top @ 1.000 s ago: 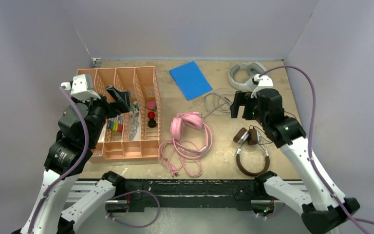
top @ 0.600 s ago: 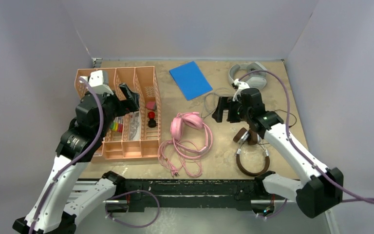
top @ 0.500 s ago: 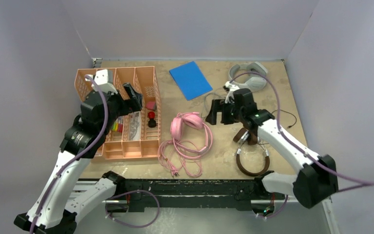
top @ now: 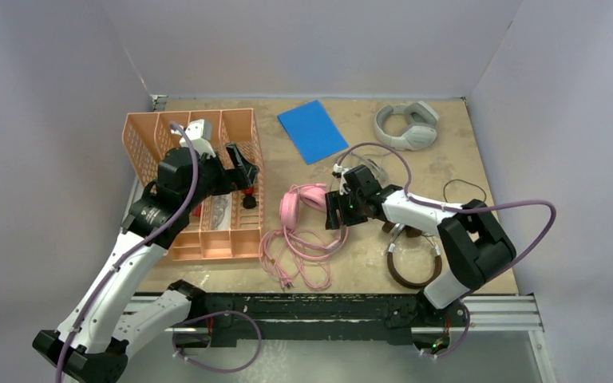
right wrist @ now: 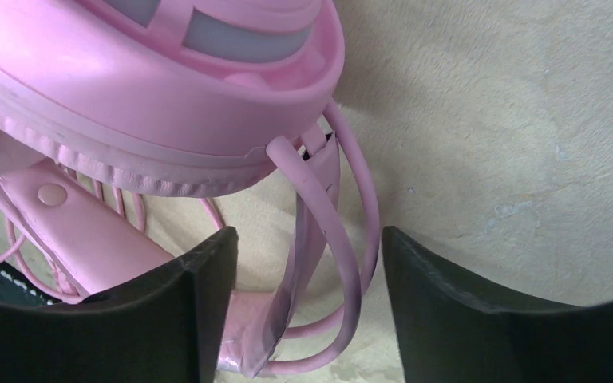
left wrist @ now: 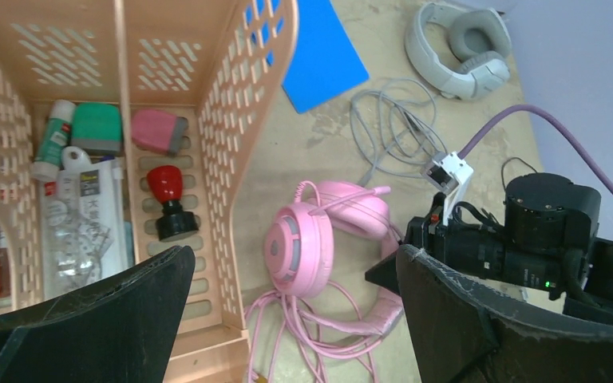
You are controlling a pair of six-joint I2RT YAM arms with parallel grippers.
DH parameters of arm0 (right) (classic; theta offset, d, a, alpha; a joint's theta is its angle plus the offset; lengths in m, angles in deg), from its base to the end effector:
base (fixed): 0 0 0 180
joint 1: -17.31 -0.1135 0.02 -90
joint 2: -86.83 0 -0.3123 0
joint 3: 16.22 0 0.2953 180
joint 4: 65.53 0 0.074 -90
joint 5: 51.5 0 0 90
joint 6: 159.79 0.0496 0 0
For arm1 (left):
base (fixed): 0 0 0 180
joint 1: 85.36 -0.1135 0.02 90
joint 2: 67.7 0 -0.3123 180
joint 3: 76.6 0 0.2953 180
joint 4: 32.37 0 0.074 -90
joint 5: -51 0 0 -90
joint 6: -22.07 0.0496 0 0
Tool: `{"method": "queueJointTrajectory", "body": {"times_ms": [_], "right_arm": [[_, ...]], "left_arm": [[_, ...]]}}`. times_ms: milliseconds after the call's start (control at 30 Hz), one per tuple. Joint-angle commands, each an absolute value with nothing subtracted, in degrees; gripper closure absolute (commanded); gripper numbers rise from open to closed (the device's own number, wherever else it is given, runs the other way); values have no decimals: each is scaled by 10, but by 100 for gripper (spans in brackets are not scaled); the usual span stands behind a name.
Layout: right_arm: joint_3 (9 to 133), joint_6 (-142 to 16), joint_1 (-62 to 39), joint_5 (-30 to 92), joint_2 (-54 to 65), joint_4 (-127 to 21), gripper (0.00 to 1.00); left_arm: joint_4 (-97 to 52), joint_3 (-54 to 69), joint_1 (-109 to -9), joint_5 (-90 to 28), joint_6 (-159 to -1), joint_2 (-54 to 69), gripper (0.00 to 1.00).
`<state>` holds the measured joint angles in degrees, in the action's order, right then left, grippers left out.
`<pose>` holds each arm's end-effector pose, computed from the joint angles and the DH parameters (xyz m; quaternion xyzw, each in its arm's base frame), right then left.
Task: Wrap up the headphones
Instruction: Pick up the headphones from the center of the board.
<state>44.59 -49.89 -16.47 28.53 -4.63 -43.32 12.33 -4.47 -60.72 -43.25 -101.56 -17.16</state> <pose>0.2913 0.2052 0.1772 -0.1416 0.9341 0.2167 0.2459 0.1921 -0.0841 0.4148 -0.0857 0.8297 -0.2411 0.4961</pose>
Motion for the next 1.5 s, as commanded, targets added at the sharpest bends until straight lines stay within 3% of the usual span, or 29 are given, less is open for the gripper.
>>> {"method": "queueJointTrajectory", "body": {"times_ms": [0,233,500,800,1033,1233,1467], "right_arm": [[407,-479,-169,290,-34,-496,37],[368,-427,-168,286,23,-535,79],[383,-423,-155,253,89,-547,94],[494,-497,-63,87,83,-413,100],[664,-616,-57,88,27,-183,100],[682,-597,-57,112,40,-180,99],[680,-599,-58,108,34,-182,99]], "left_arm": [[66,-52,-612,-376,-1038,-169,3],[40,-64,-612,-337,-1069,-152,3],[-62,-65,-611,-244,-1200,-130,1],[-166,-90,-563,-194,-1286,-91,2],[-66,18,-384,-350,-1189,-11,5],[65,115,-232,-556,-1043,55,9],[165,152,-159,-650,-875,134,5]]}}
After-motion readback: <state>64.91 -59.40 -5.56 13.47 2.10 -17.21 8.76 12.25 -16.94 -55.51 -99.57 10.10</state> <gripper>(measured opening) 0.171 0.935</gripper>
